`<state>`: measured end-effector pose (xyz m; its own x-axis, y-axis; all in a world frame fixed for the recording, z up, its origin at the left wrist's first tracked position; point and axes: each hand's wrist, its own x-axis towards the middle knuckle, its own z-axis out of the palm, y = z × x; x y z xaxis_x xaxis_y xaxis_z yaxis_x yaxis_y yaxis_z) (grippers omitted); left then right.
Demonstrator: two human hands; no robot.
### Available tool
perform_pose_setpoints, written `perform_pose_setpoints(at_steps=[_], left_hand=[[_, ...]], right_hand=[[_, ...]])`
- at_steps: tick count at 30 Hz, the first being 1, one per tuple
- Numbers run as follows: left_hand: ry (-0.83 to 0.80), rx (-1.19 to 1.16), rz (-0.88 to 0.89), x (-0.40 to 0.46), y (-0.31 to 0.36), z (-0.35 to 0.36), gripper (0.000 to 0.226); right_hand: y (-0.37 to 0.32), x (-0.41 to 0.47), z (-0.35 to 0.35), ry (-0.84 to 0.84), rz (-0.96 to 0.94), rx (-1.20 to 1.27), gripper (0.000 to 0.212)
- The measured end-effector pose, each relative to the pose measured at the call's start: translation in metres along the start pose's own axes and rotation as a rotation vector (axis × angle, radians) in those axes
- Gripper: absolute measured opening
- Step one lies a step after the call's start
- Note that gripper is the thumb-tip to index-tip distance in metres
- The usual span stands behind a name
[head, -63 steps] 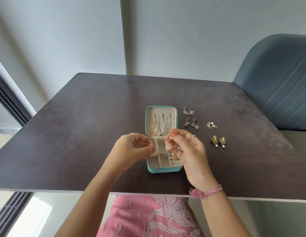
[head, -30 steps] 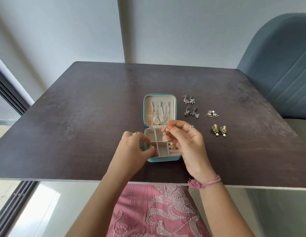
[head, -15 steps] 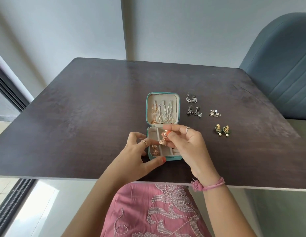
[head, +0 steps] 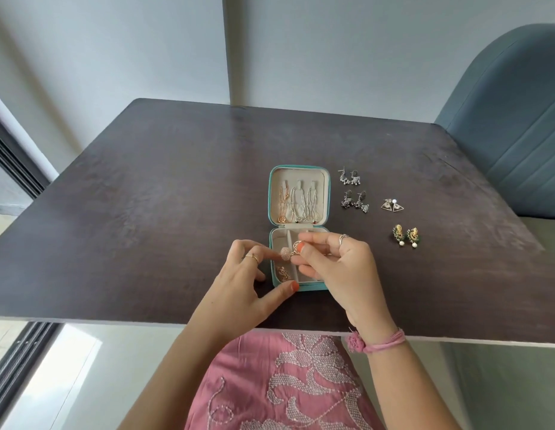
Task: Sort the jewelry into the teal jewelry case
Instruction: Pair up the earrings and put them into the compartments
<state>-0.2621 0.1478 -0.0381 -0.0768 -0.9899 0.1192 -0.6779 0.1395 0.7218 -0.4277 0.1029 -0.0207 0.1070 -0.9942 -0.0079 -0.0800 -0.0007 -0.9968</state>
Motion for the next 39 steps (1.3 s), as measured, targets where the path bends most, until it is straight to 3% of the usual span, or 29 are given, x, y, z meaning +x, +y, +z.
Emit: perform_pose_setpoints(at_steps=[6,25,36,39], left_hand=[[0.070,-0.087,-0.009,-0.001,-0.002,0.002,0.044],[-0.048,-0.038,0.062,-0.002,-0.006,0.001,0.052],[-0.065,-0.014,0.043,-0.002,-0.004,0.000,0.055],[-0.075,-0.012,0.027,-0.002,-0.006,0.000,0.054]], right_hand=[[0.002,-0.002,0.007,0.015,0.059,-0.021,0.013],[-0.003,-0.018,0.009,0.032,0.182,-0.080,0.008],[-0.010,-0.015,-0.001,0.028,0.180,-0.089,0.008],[-0.010,-0.014,-0.010,-0.002,0.108,-0.239,0.011]])
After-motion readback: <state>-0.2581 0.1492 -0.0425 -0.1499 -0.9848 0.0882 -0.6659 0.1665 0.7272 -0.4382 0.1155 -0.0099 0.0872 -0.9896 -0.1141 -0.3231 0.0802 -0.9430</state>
